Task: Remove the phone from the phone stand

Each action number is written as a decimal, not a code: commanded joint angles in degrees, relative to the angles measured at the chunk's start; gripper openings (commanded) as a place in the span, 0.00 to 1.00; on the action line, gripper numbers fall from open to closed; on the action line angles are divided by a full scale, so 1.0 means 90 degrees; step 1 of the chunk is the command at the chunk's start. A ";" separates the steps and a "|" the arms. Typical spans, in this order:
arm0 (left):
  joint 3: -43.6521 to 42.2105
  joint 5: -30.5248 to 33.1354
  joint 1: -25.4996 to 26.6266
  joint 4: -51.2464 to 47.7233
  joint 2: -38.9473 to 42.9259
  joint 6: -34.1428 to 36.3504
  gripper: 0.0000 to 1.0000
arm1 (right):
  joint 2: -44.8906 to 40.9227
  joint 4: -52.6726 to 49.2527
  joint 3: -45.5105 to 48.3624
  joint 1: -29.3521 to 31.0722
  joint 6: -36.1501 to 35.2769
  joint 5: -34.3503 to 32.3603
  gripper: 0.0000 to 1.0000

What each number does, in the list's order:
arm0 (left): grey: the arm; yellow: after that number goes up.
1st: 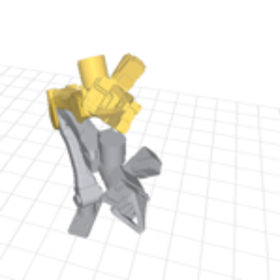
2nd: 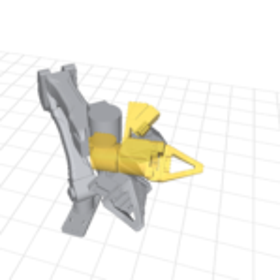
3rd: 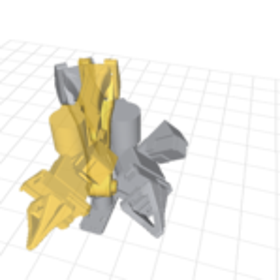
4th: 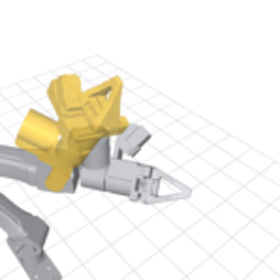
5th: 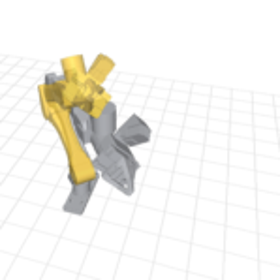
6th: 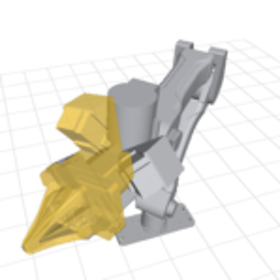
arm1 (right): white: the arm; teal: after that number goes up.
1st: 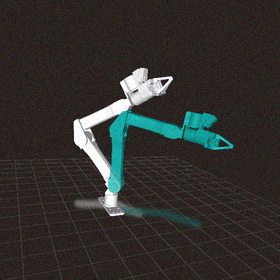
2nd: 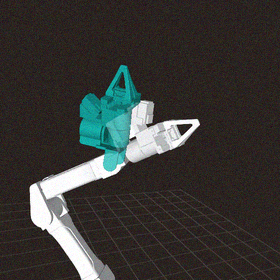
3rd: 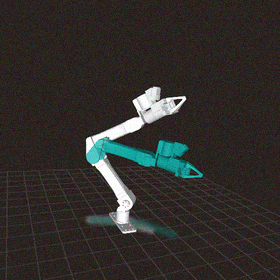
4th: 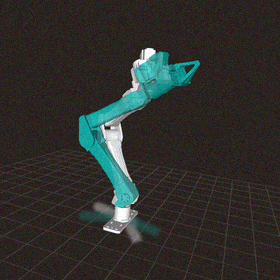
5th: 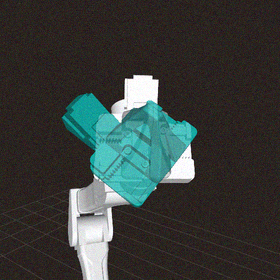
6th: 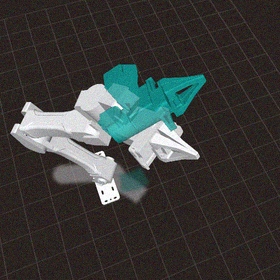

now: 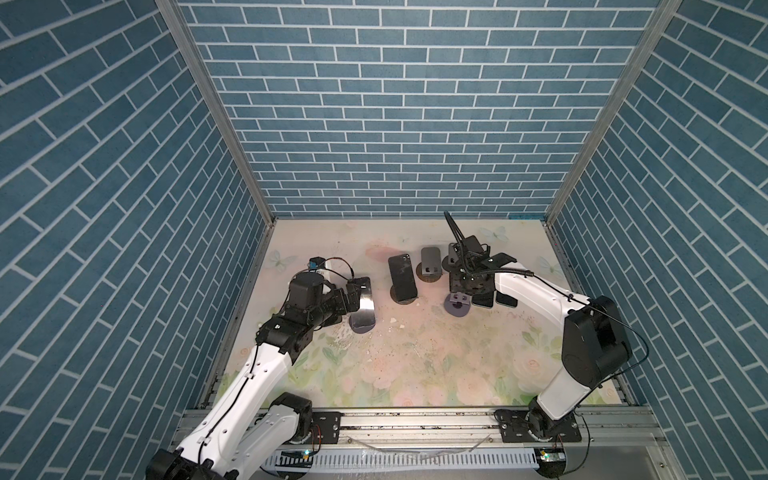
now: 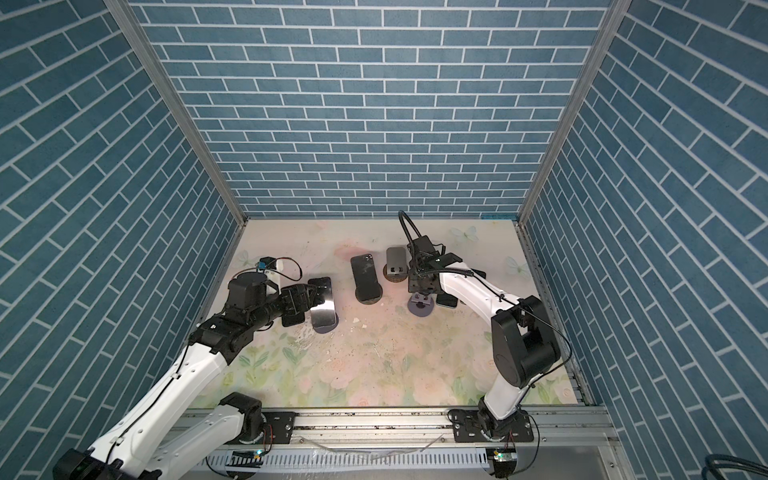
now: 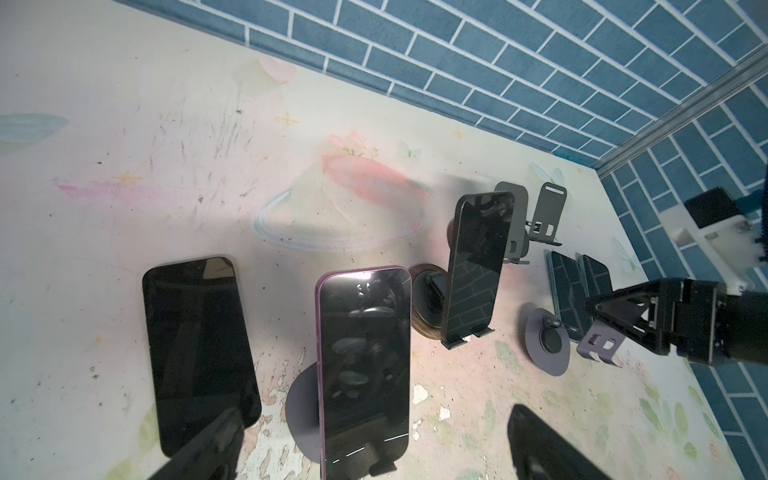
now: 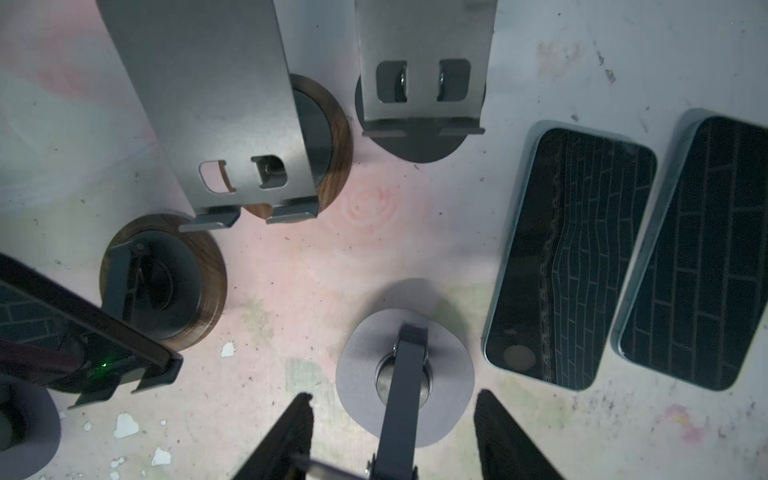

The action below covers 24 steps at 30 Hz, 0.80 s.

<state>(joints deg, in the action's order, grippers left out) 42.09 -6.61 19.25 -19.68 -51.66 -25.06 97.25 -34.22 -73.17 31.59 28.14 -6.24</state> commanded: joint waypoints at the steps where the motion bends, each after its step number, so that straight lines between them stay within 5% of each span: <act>1: 0.0291 0.0302 0.0245 -0.0184 -0.0120 0.0307 1.00 | 0.0278 0.0054 -0.0493 -0.0114 -0.0461 0.0308 0.52; 11: 0.0693 0.0825 0.0989 -0.0411 -0.0604 0.0586 1.00 | 0.0895 -0.0001 -0.1093 -0.0482 -0.1115 0.0662 0.52; 24: 0.0900 0.0884 0.1158 -0.0359 -0.0933 0.0656 1.00 | 0.1546 -0.0173 -0.1809 -0.0631 -0.1695 0.0820 0.55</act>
<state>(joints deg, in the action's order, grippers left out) 48.62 0.43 29.23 -22.39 -59.77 -20.14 109.34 -34.37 -86.56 26.28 16.03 -0.14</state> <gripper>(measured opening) 0.995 0.598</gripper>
